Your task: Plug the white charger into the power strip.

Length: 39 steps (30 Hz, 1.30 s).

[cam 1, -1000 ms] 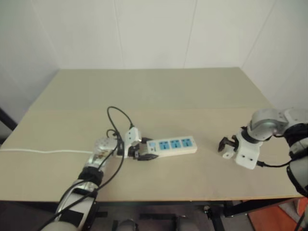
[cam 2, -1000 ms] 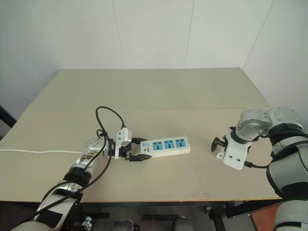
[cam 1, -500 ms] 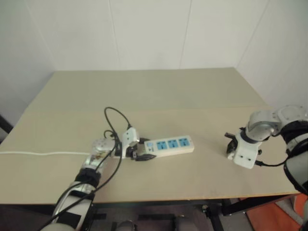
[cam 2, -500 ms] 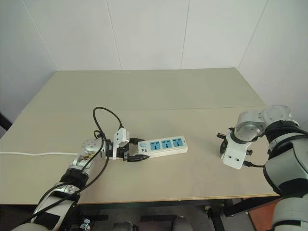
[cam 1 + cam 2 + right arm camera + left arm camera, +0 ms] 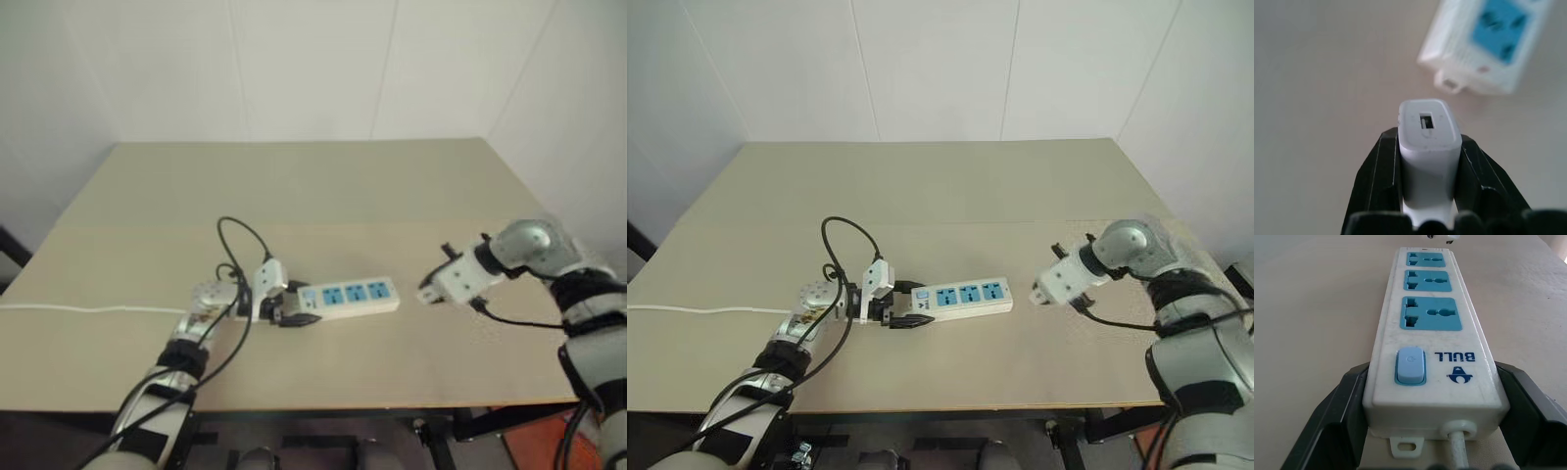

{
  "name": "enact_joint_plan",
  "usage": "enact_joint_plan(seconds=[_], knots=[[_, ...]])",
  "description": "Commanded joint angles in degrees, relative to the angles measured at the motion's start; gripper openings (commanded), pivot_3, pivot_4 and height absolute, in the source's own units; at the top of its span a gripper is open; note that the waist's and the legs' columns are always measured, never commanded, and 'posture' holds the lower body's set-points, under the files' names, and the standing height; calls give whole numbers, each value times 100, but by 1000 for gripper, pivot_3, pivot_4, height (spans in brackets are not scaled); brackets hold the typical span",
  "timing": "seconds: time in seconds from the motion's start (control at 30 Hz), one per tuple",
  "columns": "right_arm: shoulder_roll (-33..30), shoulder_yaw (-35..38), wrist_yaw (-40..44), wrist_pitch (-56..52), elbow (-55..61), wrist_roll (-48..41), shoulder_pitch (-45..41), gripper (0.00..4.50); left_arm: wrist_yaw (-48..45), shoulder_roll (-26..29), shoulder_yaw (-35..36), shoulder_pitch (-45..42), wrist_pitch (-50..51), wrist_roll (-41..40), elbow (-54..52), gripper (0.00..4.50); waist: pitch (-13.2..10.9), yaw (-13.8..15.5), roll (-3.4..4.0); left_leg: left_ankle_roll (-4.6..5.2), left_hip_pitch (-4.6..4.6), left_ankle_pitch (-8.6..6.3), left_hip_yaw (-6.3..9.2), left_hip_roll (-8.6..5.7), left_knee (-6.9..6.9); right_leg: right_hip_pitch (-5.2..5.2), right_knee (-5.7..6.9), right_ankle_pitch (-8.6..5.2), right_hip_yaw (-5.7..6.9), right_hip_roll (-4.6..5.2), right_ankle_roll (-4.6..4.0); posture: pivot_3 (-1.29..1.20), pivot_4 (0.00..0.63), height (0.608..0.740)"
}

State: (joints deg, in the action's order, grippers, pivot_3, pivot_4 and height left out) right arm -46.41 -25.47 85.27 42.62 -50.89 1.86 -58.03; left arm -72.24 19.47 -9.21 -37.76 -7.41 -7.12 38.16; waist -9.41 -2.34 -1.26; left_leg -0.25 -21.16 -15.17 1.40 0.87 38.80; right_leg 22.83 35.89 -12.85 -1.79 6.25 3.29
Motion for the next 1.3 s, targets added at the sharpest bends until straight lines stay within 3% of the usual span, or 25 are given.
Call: enact_joint_plan(seconds=[0.03,0.17,0.37,0.53,0.67,1.3], knots=[[43,1107,332,-3225,1588,-1955,279,1135,-108,39,-159,-31,-22,152,164,3281,0,26,0,0,-2,0,3,0,0,3,3,0,2,0,0,0,150,740],[304,1746,-469,-5199,2595,-2684,733,1135,-214,84,-170,-113,-86,154,255,3281,0,82,0,1,-9,0,1,0,-2,19,-4,-1,3,-1,-1,0,150,740],[1091,2218,-1429,-5990,3517,-3014,1325,1135,-500,175,-181,-221,-289,126,450,3281,0,77,0,1,-24,-1,-4,-1,-2,37,1,-1,0,-1,-1,0,150,740],[2093,2024,-1928,-5798,3920,-2995,1742,1135,-804,330,-95,-282,-586,77,775,3281,3,50,-5,1,-40,-1,-1,-2,2,44,5,0,5,-1,2,0,150,740],[2514,1848,-1934,-5446,4059,-2710,2080,1135,-976,406,-67,-293,-656,51,884,3281,3,4,-5,3,-33,-1,4,4,1,44,9,0,4,-11,1,0,150,740],[2904,1609,-1550,-4486,2993,-2034,1955,1135,-1149,464,-68,-181,-534,-39,654,3281,3,-21,-4,2,-34,-1,4,4,1,43,10,0,5,-11,2,0,150,740]])
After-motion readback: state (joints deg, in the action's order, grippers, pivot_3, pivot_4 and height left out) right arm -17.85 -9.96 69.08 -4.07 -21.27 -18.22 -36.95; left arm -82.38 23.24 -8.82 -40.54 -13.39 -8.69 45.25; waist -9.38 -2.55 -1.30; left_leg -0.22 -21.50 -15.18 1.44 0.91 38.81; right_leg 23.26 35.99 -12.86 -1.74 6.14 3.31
